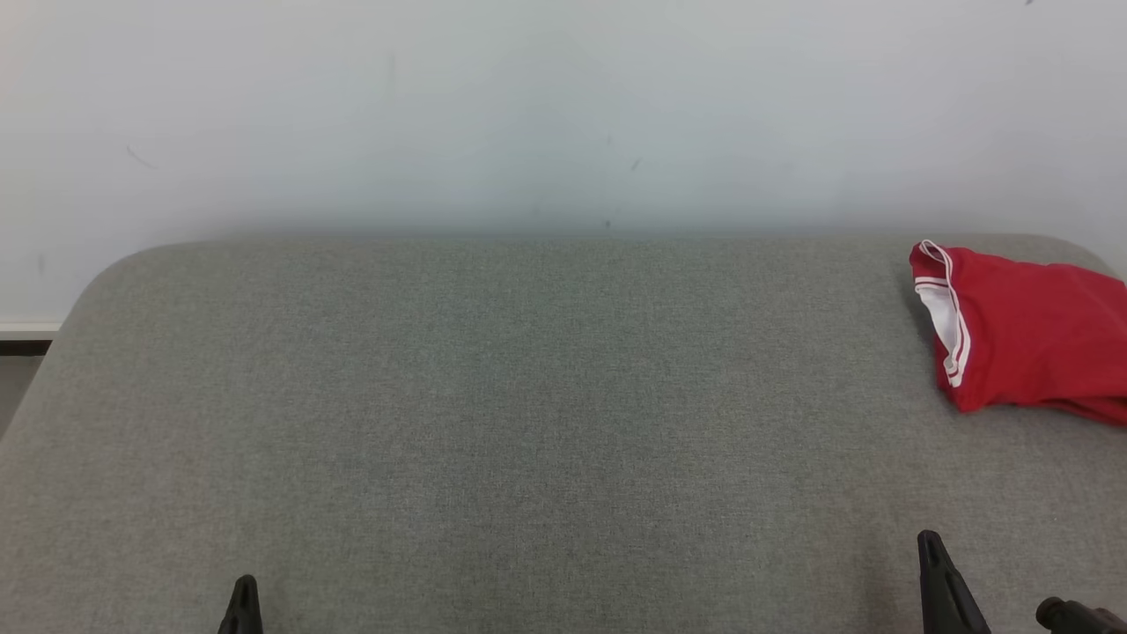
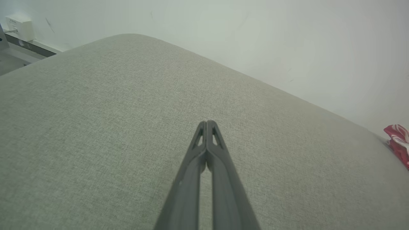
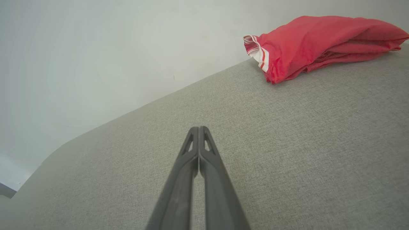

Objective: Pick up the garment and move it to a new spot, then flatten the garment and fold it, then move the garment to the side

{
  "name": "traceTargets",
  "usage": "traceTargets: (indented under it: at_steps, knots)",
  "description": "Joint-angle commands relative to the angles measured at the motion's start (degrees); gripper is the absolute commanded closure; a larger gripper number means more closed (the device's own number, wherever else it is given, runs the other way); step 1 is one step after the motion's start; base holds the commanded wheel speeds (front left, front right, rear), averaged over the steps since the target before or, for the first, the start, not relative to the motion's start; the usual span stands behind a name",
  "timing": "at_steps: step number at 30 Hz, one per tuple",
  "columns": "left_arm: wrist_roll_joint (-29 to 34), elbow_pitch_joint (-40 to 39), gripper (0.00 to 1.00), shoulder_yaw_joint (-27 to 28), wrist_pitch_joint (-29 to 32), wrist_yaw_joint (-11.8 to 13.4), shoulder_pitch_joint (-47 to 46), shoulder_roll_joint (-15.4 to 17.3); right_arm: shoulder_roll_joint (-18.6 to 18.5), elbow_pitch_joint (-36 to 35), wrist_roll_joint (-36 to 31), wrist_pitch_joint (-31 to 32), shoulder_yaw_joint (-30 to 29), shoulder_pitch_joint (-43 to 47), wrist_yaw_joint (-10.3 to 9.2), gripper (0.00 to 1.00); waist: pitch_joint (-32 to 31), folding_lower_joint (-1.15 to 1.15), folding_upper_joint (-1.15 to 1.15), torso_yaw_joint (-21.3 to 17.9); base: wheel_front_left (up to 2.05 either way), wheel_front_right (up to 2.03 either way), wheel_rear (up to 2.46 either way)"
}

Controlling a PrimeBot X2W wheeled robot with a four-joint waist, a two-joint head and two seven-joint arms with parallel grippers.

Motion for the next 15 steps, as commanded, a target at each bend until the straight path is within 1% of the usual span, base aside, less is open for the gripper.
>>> traceTargets:
  at_steps: [1, 15]
  knots:
    - [-2.4, -1.0, 1.0, 0.3, 0.4, -0.2, -1.6, 0.1, 0.0, -0.7, 2.3, 0.4, -0.4, -1.5, -0.02, 1.0, 0.0, 0.0, 0.0, 0.0, 0.0, 0.0, 0.0]
    - [-15.1, -1.2, 1.0, 0.6, 3.6, -0.4, -3.2, -0.2, 0.3, -0.1, 14.5, 3.4, -1.3, -3.6, -0.03, 1.0, 0.2, 0.0, 0.0, -0.2, 0.0, 0.0, 0.0]
